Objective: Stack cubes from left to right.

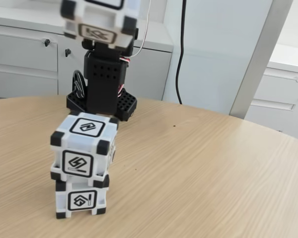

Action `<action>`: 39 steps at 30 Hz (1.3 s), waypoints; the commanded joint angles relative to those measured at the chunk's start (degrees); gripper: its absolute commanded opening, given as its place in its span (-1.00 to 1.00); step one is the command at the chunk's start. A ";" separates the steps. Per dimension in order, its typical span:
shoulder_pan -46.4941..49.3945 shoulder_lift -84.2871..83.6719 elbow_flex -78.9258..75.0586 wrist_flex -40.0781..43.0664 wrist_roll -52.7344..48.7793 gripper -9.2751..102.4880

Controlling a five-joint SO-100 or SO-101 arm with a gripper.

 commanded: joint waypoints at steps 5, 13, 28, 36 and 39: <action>0.79 -0.18 0.35 0.09 -0.79 -0.57; 0.79 -0.09 5.89 -0.09 -1.49 -0.57; 0.88 -5.98 11.43 -6.33 -2.11 -0.57; 0.88 -6.59 11.60 -10.02 -1.67 -0.57; 0.88 -6.59 12.30 -10.11 -1.76 -0.57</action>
